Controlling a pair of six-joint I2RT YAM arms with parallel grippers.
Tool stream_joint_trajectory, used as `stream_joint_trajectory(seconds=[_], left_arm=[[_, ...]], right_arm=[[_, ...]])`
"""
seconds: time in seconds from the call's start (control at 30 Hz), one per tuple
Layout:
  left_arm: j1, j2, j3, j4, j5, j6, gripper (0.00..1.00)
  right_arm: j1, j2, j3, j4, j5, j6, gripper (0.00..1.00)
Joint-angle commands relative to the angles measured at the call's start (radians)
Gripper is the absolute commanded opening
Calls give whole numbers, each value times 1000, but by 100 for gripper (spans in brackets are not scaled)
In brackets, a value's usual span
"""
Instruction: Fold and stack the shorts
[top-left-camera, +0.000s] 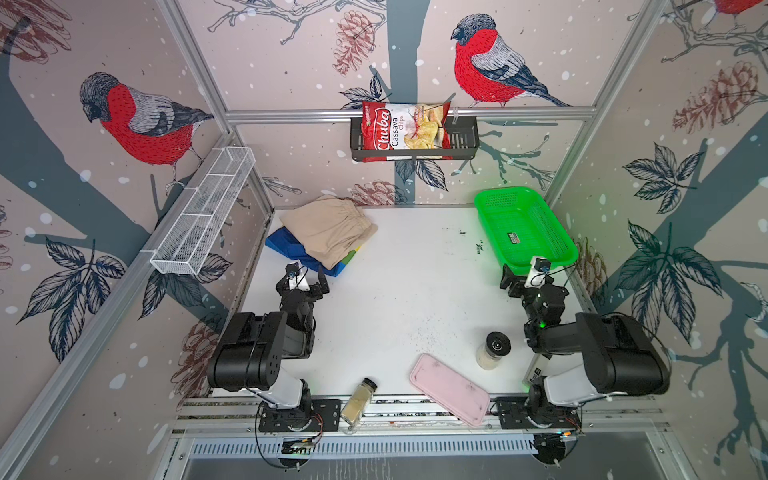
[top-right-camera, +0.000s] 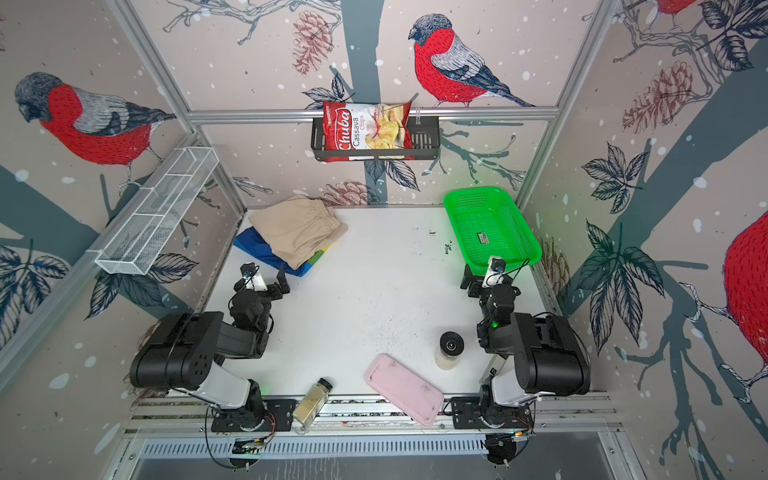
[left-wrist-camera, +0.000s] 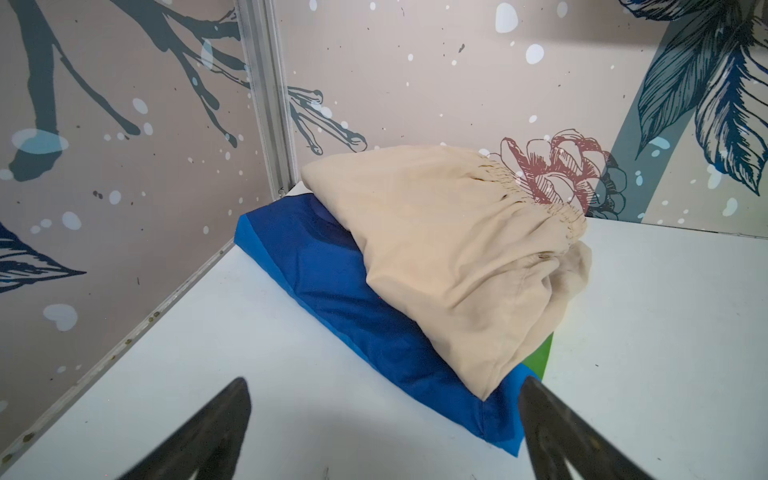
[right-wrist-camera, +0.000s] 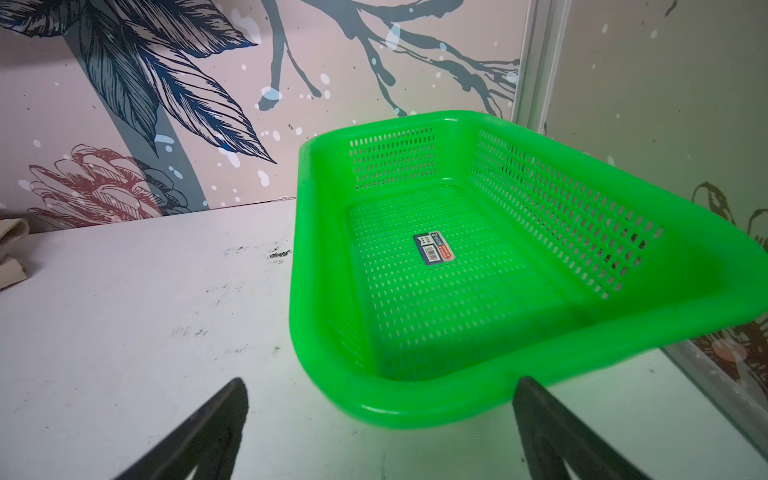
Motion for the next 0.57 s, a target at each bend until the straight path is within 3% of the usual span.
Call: stream_joint_trajectory(seconds=[0.0,0.23,0.53], left_arm=[[-17,1,7,29,-6,40,99],[-24,4,27,-2,6,58,99],[-20,6,28,0,12,52,99]], right_arm=[[3,-4,5,7,-27,-17,100],[7,2,14,-5,-20,-19,100],[24,2,23,-22,98,13,100]])
